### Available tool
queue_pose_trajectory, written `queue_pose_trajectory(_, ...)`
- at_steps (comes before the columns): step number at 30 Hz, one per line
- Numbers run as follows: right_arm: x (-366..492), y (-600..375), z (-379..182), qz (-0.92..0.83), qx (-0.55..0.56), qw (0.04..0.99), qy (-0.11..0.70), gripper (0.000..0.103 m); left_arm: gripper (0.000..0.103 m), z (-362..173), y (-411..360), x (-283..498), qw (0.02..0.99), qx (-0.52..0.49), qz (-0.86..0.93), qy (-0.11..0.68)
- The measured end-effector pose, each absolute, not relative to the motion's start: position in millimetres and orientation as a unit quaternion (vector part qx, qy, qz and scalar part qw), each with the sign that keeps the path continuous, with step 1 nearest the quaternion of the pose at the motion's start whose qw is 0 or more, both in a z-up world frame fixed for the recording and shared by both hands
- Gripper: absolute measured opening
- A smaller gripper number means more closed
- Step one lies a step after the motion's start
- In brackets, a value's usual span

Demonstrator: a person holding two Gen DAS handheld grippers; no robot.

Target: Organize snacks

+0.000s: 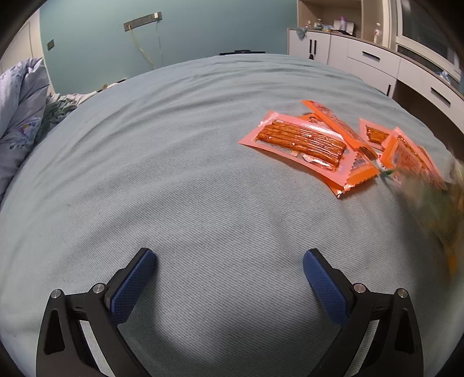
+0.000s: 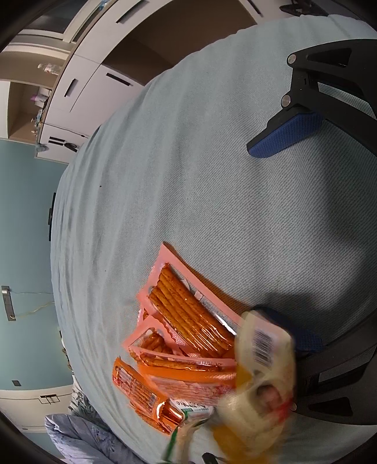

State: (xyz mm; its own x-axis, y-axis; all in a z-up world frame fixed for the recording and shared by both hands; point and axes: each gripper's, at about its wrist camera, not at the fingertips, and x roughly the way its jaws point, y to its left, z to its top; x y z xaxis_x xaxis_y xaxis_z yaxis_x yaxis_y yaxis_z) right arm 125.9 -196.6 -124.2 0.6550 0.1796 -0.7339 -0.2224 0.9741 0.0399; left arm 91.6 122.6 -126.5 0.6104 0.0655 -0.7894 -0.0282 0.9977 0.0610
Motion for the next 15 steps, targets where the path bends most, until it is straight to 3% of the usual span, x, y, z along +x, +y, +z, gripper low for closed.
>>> queue_pose_trajectory(15, 125.6, -196.5, -123.6, 0.110, -0.027, 0.909, 0.401, 0.103, 0.103, -127.5, 123.2, 91.2, 0.897, 0.021, 0.026, 0.441)
